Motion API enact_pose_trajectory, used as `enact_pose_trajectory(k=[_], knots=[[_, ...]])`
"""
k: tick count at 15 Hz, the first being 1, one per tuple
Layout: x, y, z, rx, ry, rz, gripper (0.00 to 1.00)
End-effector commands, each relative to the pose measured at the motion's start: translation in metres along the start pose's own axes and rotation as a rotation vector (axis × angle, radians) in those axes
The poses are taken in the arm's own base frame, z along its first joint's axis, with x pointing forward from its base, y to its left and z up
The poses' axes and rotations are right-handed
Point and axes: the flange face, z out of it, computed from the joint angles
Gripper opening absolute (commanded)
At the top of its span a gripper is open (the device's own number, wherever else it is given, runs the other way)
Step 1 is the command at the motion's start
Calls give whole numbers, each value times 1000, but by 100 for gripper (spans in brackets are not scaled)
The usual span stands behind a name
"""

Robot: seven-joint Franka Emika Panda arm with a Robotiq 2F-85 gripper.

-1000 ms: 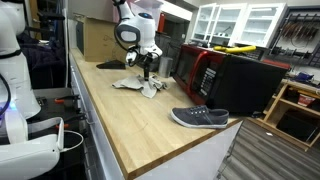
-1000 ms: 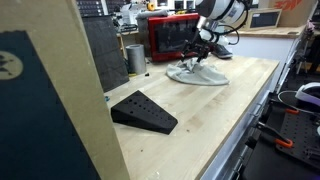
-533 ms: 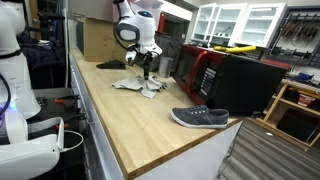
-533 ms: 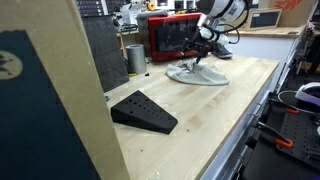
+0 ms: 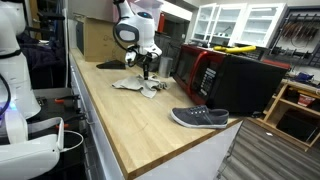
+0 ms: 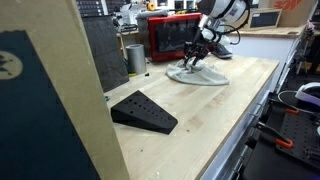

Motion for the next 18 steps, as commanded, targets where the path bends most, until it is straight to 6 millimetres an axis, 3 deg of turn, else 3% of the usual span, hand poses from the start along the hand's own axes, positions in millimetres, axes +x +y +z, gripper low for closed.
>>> enact_pose_trajectory(k=[1,3,5,11,15,18], knots=[[-6,0,-15,29,0,-25,20],[-7,-1,-20,37,6,-34,5],[-7,-2,-23,44,11,-43,0],[-18,-8,-34,73,0,-73,0],[-46,-27,-45,139,-97,-155,0],[-72,-52,-54,191,-168,-230,0]])
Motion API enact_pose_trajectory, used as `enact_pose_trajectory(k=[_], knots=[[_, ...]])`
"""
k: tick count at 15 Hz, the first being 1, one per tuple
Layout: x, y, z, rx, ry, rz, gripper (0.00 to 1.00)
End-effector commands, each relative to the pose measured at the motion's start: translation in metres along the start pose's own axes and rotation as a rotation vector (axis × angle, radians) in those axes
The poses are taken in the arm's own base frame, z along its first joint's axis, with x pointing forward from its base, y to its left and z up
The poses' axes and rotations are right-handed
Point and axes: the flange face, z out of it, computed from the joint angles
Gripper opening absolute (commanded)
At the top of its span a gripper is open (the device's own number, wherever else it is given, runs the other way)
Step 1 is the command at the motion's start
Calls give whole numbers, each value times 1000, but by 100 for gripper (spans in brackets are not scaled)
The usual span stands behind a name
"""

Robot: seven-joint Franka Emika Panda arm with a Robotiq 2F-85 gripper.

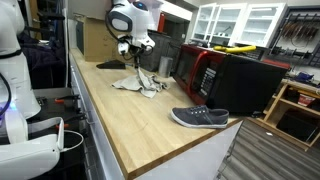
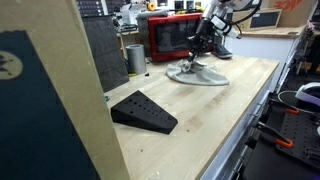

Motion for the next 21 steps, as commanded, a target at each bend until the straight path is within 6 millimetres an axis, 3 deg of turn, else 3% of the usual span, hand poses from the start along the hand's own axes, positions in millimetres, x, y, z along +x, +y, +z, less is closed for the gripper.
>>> enact_pose_trajectory(k=[1,7,11,15,18,19,21], knots=[[-35,-37,-10,81,-80,-82,0],[-89,-107,6,204,-328,-198,0],[-123,-142,17,287,-516,-234,0],[-152,-165,19,380,-695,-255,0],[-163,-170,16,424,-791,-273,0],[-164,-168,15,419,-812,-285,27],[-163,-164,9,412,-815,-315,34]])
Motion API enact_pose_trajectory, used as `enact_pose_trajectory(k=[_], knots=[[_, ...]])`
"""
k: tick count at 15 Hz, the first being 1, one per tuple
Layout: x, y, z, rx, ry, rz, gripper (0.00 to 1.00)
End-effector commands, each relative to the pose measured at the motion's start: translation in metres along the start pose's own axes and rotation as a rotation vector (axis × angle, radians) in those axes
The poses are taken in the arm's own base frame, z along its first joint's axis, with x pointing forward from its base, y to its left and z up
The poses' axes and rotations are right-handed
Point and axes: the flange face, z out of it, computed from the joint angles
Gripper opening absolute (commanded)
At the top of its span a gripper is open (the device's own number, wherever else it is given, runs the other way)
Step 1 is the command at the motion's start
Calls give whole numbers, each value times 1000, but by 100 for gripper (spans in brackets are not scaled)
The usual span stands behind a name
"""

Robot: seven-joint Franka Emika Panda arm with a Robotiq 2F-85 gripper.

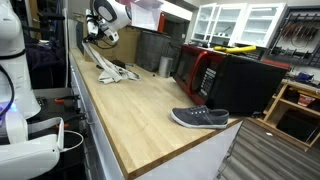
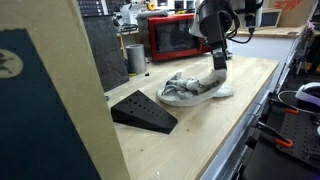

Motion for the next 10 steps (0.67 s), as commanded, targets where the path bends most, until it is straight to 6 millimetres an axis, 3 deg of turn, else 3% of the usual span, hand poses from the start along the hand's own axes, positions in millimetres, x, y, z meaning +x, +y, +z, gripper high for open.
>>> enact_pose_trajectory(k=[1,5,8,10], knots=[[-5,-2,-16,-9,-11,-44,41],[-8,15,-62,-120,94,-78,72],[1,40,-108,-263,208,-100,94],[12,63,-133,-378,271,-109,100]])
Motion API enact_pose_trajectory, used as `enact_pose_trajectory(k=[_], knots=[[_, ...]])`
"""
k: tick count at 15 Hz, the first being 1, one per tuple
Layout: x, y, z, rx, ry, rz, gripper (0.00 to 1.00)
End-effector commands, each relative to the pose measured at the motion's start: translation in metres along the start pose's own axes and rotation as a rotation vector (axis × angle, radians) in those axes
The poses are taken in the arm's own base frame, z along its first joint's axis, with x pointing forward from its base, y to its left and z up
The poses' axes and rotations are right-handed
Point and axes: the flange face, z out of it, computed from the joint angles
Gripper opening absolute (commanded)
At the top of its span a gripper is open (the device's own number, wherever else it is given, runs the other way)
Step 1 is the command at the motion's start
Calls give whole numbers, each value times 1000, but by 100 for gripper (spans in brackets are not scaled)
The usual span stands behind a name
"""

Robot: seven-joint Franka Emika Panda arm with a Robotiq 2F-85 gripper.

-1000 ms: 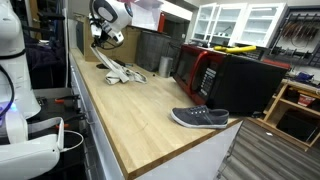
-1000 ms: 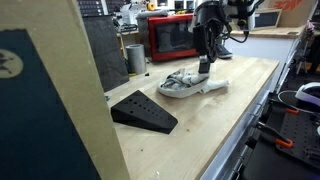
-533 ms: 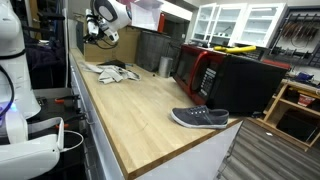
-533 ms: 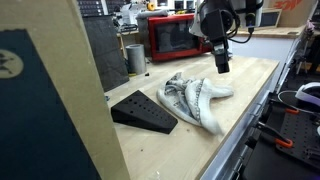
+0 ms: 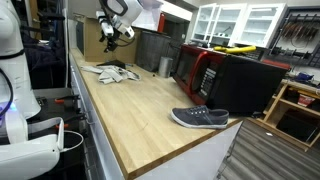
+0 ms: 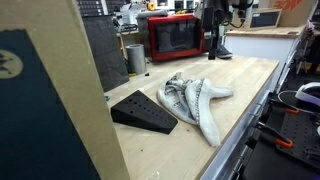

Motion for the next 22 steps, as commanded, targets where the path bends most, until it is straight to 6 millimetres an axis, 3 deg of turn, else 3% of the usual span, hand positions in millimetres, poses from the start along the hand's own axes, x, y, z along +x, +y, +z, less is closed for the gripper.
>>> enact_pose_trajectory(k=[1,5,10,18,22], knots=[[22,40,-26,-174,90,-34,100],[51,84,-33,-345,167,-37,100],[89,116,-21,-498,163,-102,100],[136,127,-10,-625,75,-264,100],[153,128,8,-621,34,-315,100]])
